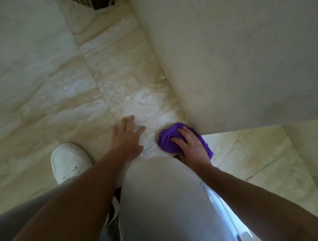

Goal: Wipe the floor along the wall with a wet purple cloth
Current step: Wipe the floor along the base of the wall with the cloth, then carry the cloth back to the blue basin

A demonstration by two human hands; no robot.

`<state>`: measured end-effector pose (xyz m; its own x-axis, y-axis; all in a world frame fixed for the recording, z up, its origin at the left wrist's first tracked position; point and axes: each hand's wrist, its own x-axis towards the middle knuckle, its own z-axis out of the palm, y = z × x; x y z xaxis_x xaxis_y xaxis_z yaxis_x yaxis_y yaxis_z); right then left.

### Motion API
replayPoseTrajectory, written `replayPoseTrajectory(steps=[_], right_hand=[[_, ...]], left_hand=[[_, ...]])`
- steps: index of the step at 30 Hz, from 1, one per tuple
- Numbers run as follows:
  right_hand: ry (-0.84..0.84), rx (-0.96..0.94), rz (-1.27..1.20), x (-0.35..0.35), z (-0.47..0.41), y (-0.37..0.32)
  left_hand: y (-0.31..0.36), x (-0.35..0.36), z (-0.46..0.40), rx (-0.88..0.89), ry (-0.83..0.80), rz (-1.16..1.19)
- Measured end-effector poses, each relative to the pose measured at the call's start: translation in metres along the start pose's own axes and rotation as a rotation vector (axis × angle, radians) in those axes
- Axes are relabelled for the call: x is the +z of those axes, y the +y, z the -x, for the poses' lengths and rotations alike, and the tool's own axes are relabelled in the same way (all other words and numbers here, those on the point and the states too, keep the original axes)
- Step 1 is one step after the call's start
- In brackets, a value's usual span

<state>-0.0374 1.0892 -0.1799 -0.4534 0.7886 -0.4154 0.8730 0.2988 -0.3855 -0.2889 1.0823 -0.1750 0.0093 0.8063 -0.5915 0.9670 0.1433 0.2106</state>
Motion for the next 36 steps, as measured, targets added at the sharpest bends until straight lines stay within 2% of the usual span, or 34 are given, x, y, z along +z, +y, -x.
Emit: replayPoseTrajectory(steps=[2, 6, 10, 13, 17, 21, 25, 27, 30, 33, 35, 36], right_hand=[[-0.052, -0.003, 0.008, -0.002, 0.017, 0.006], [-0.084, 0.067, 0.021, -0.022, 0.04, 0.015], [-0.085, 0.2, -0.031, -0.069, 0.059, 0.01], [-0.077, 0.275, -0.098, -0.118, 0.091, -0.007], [-0.034, 0.305, -0.196, -0.196, 0.144, -0.053], [0.121, 0.332, -0.357, -0.279, 0.224, -0.116], [0.181, 0.377, -0.441, -0.351, 0.313, -0.168], [0.175, 0.428, -0.486, -0.376, 0.355, -0.184], [0.251, 0.505, -0.667, -0.393, 0.424, -0.209], [0.502, 0.746, -0.825, -0.384, 0.486, -0.231], [0.692, 1.081, -0.959, -0.363, 0.53, -0.25], [0.759, 1.233, -1.112, -0.351, 0.551, -0.26]], left_hand=[[0.021, 0.0, 0.005, 0.006, -0.092, 0.028], [0.051, -0.026, 0.01, 0.028, -0.191, -0.074], [0.079, -0.088, 0.019, 0.006, -0.284, 0.098], [0.106, -0.142, 0.05, 0.024, -0.277, 0.182], [0.141, -0.199, 0.123, -0.063, -0.32, 0.45], [0.184, -0.246, 0.215, -0.276, -0.534, 0.882], [0.239, -0.281, 0.307, -0.311, -0.675, 1.194], [0.267, -0.294, 0.345, -0.301, -0.693, 1.29], [0.298, -0.304, 0.399, -0.285, -0.682, 1.242], [0.315, -0.306, 0.438, -0.236, -0.743, 1.18], [0.323, -0.3, 0.463, -0.155, -0.84, 1.114], [0.325, -0.297, 0.476, -0.107, -0.895, 1.073]])
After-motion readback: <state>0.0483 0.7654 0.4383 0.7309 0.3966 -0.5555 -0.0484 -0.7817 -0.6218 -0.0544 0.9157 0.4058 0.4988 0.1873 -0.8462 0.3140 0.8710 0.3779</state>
